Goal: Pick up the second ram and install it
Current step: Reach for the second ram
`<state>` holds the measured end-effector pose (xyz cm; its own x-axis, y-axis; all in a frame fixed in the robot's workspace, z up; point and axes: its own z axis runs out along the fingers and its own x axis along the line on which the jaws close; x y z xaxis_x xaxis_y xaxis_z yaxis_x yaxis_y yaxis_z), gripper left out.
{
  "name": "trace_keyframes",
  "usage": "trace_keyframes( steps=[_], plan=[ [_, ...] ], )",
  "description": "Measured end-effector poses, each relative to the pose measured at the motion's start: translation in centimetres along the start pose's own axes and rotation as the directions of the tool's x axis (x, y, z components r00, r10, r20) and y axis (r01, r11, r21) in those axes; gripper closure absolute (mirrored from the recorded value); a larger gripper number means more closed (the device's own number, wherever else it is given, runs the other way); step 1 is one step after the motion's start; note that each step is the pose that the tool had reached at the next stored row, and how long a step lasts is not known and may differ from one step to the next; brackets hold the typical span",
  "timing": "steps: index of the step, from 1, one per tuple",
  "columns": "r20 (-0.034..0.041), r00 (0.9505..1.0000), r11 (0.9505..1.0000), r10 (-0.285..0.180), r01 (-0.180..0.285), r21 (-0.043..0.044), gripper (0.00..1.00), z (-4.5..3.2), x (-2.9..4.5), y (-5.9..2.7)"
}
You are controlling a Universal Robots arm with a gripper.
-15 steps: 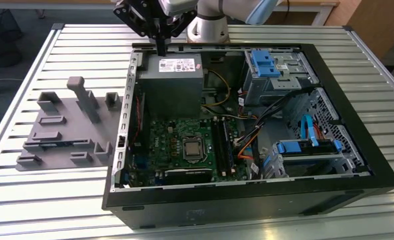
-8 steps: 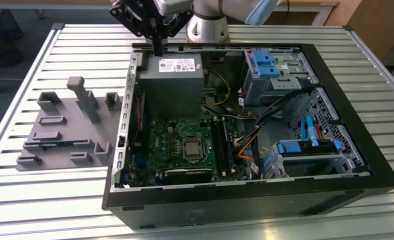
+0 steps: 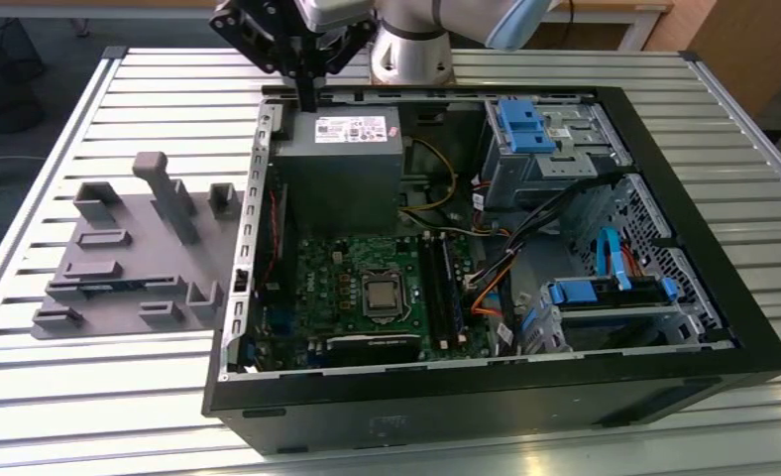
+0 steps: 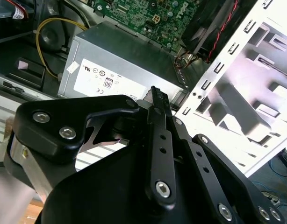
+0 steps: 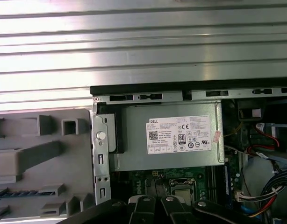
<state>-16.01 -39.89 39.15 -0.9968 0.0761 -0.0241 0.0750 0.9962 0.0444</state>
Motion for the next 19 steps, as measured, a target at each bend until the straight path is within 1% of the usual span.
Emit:
trace_keyframes(
  steps=[9, 19],
  plan=[
    [-0.0003, 1.0, 1.0, 0.0, 0.0, 0.0, 0.89, 0.01, 0.54, -0.04],
    [-0.0011, 1.0, 1.0, 0.0, 0.0, 0.0001, 0.89, 0.04, 0.94, -0.07]
  ],
)
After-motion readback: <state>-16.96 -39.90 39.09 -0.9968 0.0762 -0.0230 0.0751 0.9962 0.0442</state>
